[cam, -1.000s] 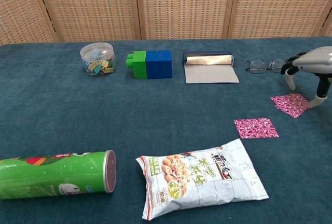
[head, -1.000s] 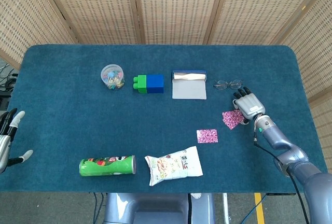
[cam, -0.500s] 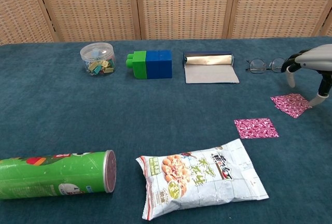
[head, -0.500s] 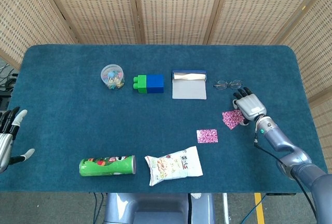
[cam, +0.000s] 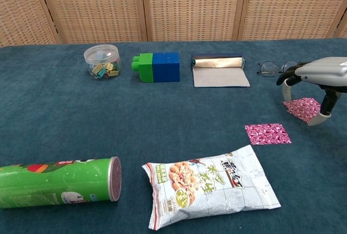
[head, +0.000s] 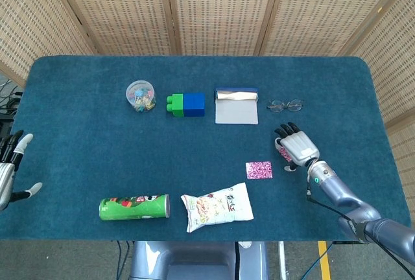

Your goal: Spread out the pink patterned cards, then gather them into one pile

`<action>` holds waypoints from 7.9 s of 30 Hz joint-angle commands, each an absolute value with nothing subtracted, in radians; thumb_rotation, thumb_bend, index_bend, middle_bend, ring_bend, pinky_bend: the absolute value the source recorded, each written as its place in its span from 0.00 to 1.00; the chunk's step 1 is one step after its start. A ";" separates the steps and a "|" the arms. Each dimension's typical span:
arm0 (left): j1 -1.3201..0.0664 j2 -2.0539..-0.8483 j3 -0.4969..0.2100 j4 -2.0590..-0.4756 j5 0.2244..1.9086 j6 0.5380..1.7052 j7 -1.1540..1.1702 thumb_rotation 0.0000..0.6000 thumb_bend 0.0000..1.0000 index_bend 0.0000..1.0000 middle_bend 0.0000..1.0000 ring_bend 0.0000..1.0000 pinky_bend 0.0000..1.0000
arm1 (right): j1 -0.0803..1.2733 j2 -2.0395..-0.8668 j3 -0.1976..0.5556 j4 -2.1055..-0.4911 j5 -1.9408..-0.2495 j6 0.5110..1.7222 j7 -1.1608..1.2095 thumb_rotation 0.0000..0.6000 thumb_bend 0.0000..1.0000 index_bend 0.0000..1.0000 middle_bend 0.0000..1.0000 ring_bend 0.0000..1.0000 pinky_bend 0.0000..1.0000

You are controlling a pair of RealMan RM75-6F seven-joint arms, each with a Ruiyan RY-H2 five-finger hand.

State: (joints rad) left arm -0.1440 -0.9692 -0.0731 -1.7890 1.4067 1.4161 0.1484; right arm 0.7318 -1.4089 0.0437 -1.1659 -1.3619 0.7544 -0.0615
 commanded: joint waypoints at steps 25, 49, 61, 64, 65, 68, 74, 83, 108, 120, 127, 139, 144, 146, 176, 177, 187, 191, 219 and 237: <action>-0.151 -0.961 -0.079 -1.776 1.401 1.411 0.133 1.00 0.03 0.00 0.00 0.00 0.00 | 0.723 -1.444 0.040 -1.293 -1.306 0.755 -0.194 1.00 0.03 0.34 0.11 0.00 0.00; -0.146 -0.961 -0.077 -1.759 1.389 1.409 0.117 1.00 0.03 0.00 0.00 0.00 0.00 | 0.738 -1.517 0.062 -1.184 -1.288 0.749 -0.188 1.00 0.03 0.34 0.10 0.00 0.00; -0.144 -0.964 -0.077 -1.755 1.383 1.410 0.117 1.00 0.03 0.00 0.00 0.00 0.00 | 0.758 -1.543 0.081 -1.124 -1.296 0.746 -0.173 1.00 0.03 0.34 0.10 0.00 0.00; -0.142 -0.963 -0.077 -1.755 1.381 1.411 0.116 1.00 0.03 0.00 0.00 0.00 0.00 | 0.765 -1.544 0.084 -1.118 -1.299 0.744 -0.173 1.00 0.02 0.34 0.10 0.00 0.00; -0.141 -0.964 -0.077 -1.755 1.381 1.412 0.115 1.00 0.03 0.00 0.00 0.00 0.00 | 0.766 -1.543 0.084 -1.119 -1.302 0.745 -0.173 1.00 0.02 0.34 0.10 0.00 0.00; -0.143 -0.965 -0.077 -1.752 1.381 1.409 0.114 1.00 0.03 0.00 0.00 0.00 0.00 | 0.764 -1.533 0.081 -1.139 -1.309 0.752 -0.178 1.00 0.03 0.34 0.10 0.00 0.00; -0.149 -0.966 -0.079 -1.749 1.387 1.404 0.110 1.00 0.03 0.00 0.00 0.00 0.00 | 0.755 -1.511 0.075 -1.192 -1.290 0.754 -0.213 1.00 0.03 0.34 0.10 0.00 0.00; -0.149 -0.968 -0.076 -1.739 1.390 1.400 0.100 1.00 0.03 0.00 0.00 0.00 0.00 | 0.747 -1.515 0.074 -1.204 -1.253 0.751 -0.246 1.00 0.03 0.34 0.10 0.00 0.00; -0.145 -0.975 -0.073 -1.718 1.384 1.397 0.083 1.00 0.03 0.00 0.00 0.00 0.00 | 0.764 -1.536 0.078 -1.175 -1.220 0.722 -0.276 1.00 0.03 0.34 0.10 0.00 0.00; -0.144 -0.978 -0.073 -1.712 1.385 1.398 0.077 1.00 0.03 0.00 0.00 0.00 0.00 | 0.770 -1.532 0.080 -1.185 -1.214 0.725 -0.293 1.00 0.03 0.34 0.11 0.00 0.00; -0.143 -0.980 -0.072 -1.707 1.383 1.397 0.073 1.00 0.03 0.00 0.00 0.00 0.00 | 0.774 -1.529 0.080 -1.187 -1.205 0.722 -0.306 1.00 0.03 0.34 0.11 0.00 0.00; -0.144 -0.983 -0.074 -1.703 1.381 1.394 0.073 1.00 0.03 0.00 0.00 0.00 0.00 | 0.781 -1.530 0.081 -1.185 -1.194 0.717 -0.315 1.00 0.05 0.34 0.11 0.00 0.00; -0.145 -0.984 -0.073 -1.703 1.381 1.393 0.073 1.00 0.03 0.00 0.00 0.00 0.00 | 0.780 -1.531 0.079 -1.184 -1.193 0.716 -0.312 1.00 0.13 0.34 0.11 0.00 0.00; -0.145 -0.984 -0.073 -1.703 1.381 1.393 0.074 1.00 0.03 0.00 0.00 0.00 0.00 | 0.779 -1.532 0.078 -1.182 -1.192 0.716 -0.311 1.00 0.14 0.34 0.11 0.00 0.00; -0.147 -0.987 -0.074 -1.706 1.380 1.391 0.081 1.00 0.03 0.00 0.00 0.00 0.00 | 0.779 -1.512 0.079 -1.211 -1.188 0.722 -0.307 1.00 0.18 0.36 0.11 0.00 0.00; -0.147 -0.987 -0.074 -1.705 1.380 1.391 0.081 1.00 0.03 0.00 0.00 0.00 0.00 | 0.780 -1.513 0.079 -1.209 -1.187 0.721 -0.308 1.00 0.18 0.36 0.11 0.00 0.00; -0.148 -0.989 -0.074 -1.702 1.378 1.389 0.080 1.00 0.03 0.00 0.00 0.00 0.00 | 0.779 -1.524 0.073 -1.196 -1.184 0.716 -0.305 1.00 0.18 0.37 0.11 0.00 0.00; -0.147 -0.990 -0.073 -1.701 1.377 1.389 0.080 1.00 0.03 0.00 0.00 0.00 0.00 | 0.778 -1.525 0.071 -1.192 -1.184 0.715 -0.303 1.00 0.18 0.37 0.12 0.00 0.00; -0.147 -0.994 -0.073 -1.696 1.378 1.389 0.079 1.00 0.03 0.00 0.00 0.00 0.00 | 0.766 -1.537 0.051 -1.167 -1.194 0.706 -0.292 1.00 0.23 0.44 0.14 0.00 0.00; -0.148 -0.998 -0.073 -1.691 1.376 1.386 0.078 1.00 0.03 0.00 0.00 0.00 0.00 | 0.767 -1.527 0.062 -1.180 -1.211 0.724 -0.287 1.00 0.34 0.50 0.16 0.00 0.00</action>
State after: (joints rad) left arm -0.1484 -0.9979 -0.0734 -1.6915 1.3764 1.3855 0.0779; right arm 0.7662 -1.5283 0.0609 -1.1781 -1.2102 0.7226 -0.2865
